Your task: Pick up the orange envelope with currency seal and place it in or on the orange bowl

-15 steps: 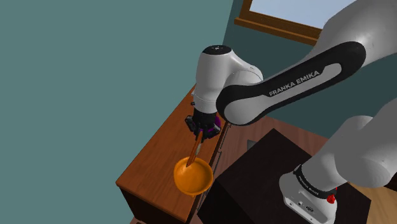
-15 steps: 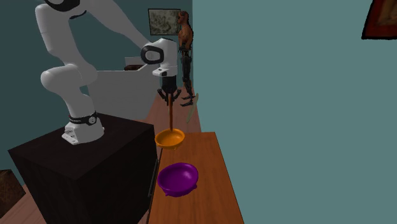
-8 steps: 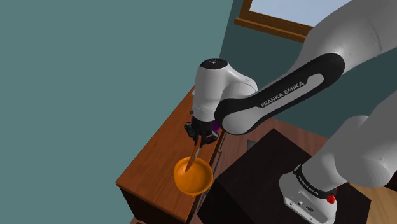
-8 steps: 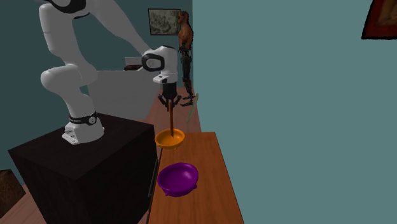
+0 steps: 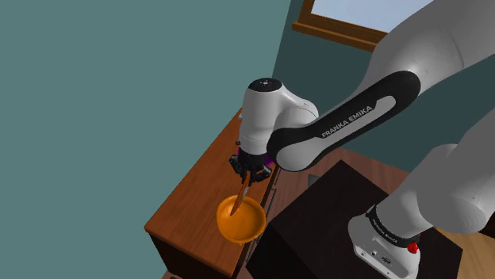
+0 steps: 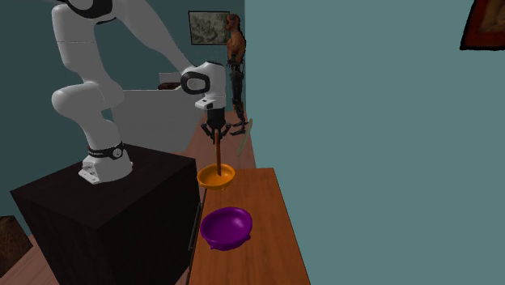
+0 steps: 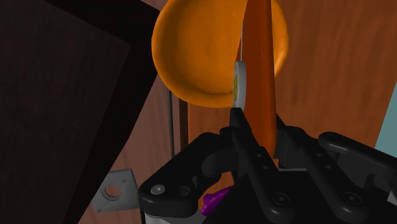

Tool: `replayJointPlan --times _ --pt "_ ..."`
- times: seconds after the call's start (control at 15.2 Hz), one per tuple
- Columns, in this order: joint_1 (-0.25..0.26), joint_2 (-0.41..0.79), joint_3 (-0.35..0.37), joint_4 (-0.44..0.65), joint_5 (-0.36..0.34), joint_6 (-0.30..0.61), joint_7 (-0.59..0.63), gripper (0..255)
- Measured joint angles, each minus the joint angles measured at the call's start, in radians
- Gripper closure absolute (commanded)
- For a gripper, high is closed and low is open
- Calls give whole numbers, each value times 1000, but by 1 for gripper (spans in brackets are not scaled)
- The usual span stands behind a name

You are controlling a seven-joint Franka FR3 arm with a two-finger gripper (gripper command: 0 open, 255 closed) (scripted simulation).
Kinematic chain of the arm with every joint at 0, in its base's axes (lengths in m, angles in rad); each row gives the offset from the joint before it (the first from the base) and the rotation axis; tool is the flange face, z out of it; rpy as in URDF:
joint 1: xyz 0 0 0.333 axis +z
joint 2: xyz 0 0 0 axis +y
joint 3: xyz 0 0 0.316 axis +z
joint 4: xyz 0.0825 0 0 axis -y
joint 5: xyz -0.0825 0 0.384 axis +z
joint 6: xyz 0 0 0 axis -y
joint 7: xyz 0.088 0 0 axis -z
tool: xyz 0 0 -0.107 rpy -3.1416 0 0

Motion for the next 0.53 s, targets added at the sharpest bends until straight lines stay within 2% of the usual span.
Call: replayJointPlan --times 0.07,0.53 --pt "0 0 0 0 0 0 0 0" --pt "-1 -15 0 3 10 -16 -8 0"
